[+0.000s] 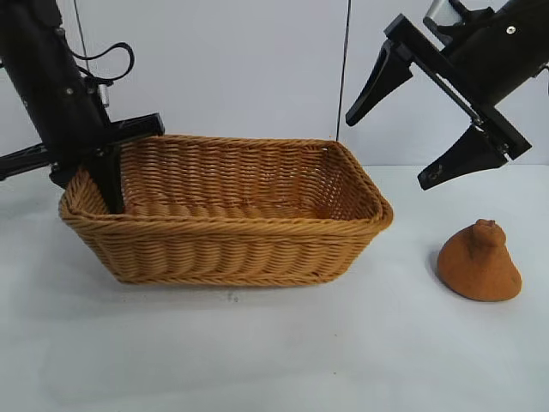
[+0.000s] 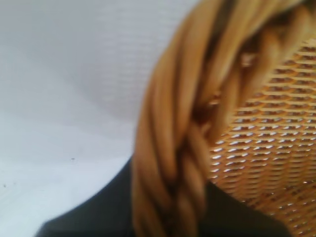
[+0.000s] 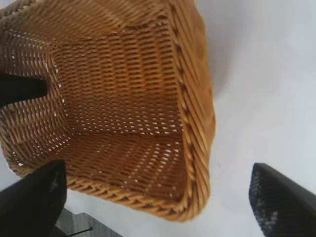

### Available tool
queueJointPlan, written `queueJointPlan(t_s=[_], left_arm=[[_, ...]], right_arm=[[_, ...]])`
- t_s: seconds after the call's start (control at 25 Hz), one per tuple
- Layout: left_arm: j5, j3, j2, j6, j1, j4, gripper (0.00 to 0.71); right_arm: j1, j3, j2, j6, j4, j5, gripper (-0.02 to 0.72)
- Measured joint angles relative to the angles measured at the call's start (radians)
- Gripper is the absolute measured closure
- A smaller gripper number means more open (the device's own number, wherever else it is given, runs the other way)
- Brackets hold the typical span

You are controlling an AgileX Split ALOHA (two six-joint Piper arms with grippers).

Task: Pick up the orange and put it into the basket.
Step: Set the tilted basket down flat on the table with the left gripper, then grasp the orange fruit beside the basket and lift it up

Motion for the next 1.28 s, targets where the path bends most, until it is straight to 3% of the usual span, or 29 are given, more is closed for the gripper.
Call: queueJointPlan(t_s=[0.52, 0.6, 0.76, 0.84, 1.08, 1.28], left_arm=[[-0.032, -0.003, 0.085, 0.004, -0.008, -0.007, 0.618], [-0.033, -0.005, 0.085, 0.004, -0.008, -0.007, 0.542], [-0.038, -0.009, 0.085, 0.004, -0.008, -0.007, 0.240], [-0.034, -0.010, 0.085, 0.004, -0.008, -0.007, 0.156], [0.088, -0.097, 0.067, 0.004, -0.008, 0.016, 0.099], [0.123, -0.253, -0.002, 0.012, -0.008, 0.138, 0.098]], right_arm=[[0.000, 0.000, 0.000, -0.001, -0.008, 0.001, 0.010], [0.000, 0.000, 0.000, -0.001, -0.009, 0.001, 0.010], [0.000, 0.000, 0.000, -0.001, -0.010, 0.001, 0.010], [0.000, 0.000, 0.000, -0.001, -0.010, 0.001, 0.010], [0.000, 0.000, 0.000, -0.001, -0.011, 0.001, 0.010], [0.000, 0.000, 0.000, -0.001, -0.011, 0.001, 0.010]])
